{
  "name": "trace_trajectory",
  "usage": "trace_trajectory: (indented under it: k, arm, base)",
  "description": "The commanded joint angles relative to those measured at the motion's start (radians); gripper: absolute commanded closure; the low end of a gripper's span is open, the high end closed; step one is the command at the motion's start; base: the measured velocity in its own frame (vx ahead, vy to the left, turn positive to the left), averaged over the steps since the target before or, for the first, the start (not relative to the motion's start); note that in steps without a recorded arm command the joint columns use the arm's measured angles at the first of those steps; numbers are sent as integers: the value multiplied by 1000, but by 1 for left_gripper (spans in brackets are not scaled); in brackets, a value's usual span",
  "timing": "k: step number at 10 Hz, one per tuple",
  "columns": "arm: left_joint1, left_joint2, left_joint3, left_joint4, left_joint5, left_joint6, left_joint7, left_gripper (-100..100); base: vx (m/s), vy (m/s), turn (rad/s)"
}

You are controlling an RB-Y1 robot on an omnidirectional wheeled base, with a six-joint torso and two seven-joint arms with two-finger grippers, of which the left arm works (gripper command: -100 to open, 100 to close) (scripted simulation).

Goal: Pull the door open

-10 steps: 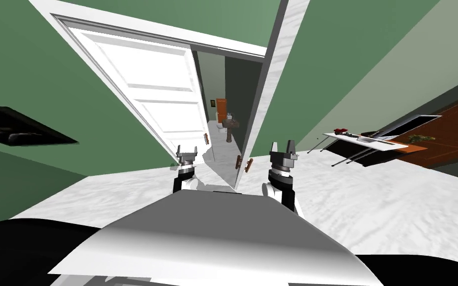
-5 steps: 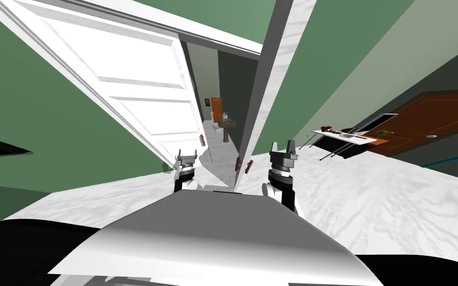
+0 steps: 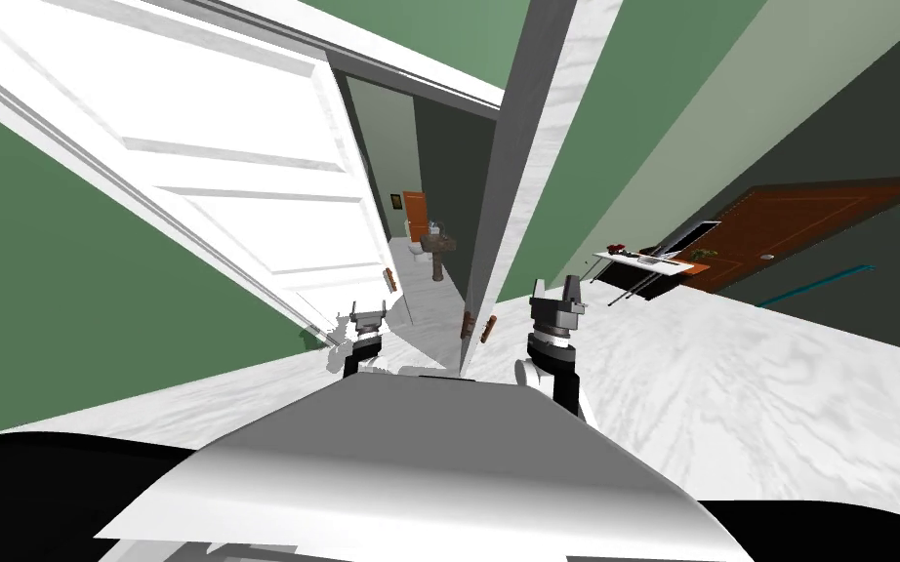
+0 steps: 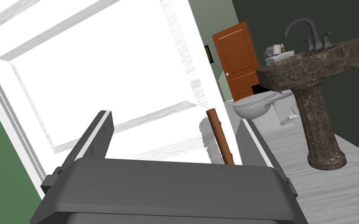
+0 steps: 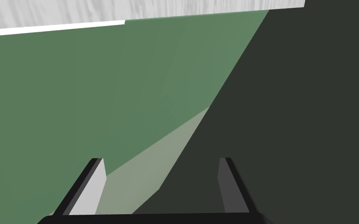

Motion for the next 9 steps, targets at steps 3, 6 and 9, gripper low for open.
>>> trace_trajectory:
  k: [3, 6, 9]
  arm:
    - [-21, 22, -4, 94, 69, -24, 61, -100]
    - [-34, 37, -9, 162, 123, -42, 107, -100]
    - [-53, 59, -16, 257, 202, -69, 173, -100]
  base:
    - [45, 49, -153]
    - [61, 66, -157]
    - [54, 59, -197]
